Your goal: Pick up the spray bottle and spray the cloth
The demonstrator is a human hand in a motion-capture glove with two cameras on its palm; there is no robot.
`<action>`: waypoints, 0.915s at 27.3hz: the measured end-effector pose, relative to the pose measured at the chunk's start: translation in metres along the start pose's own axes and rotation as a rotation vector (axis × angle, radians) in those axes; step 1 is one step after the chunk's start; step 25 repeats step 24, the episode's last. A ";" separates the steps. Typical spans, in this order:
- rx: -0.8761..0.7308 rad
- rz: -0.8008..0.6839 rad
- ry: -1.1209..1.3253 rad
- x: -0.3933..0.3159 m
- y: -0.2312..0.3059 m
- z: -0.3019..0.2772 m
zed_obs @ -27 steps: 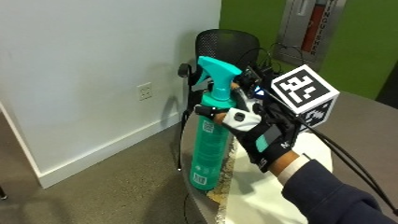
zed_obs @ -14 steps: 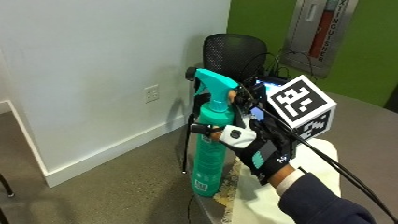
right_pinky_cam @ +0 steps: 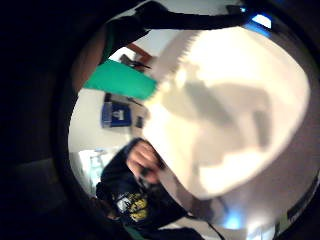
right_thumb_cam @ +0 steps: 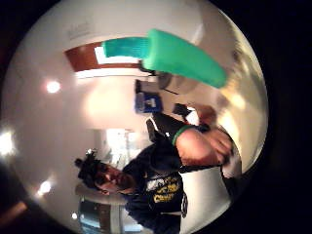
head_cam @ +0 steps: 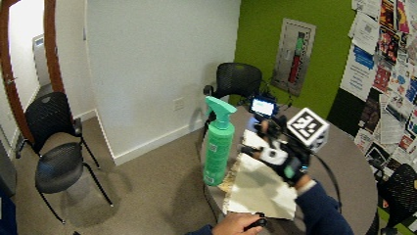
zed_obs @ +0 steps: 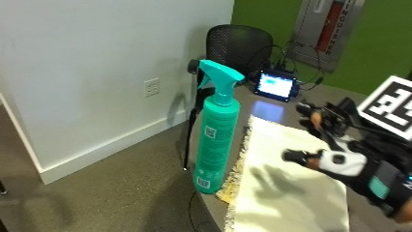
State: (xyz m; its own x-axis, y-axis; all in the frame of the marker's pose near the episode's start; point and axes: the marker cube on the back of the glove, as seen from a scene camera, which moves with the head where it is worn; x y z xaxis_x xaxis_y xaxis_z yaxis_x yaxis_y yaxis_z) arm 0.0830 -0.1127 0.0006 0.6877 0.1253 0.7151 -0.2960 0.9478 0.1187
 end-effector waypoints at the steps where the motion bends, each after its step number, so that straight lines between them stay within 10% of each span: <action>1: 0.068 0.022 0.019 0.015 -0.009 -0.012; 16: 0.371 0.671 0.322 0.138 0.262 -0.054; 25: 0.442 0.695 0.544 0.096 0.252 -0.068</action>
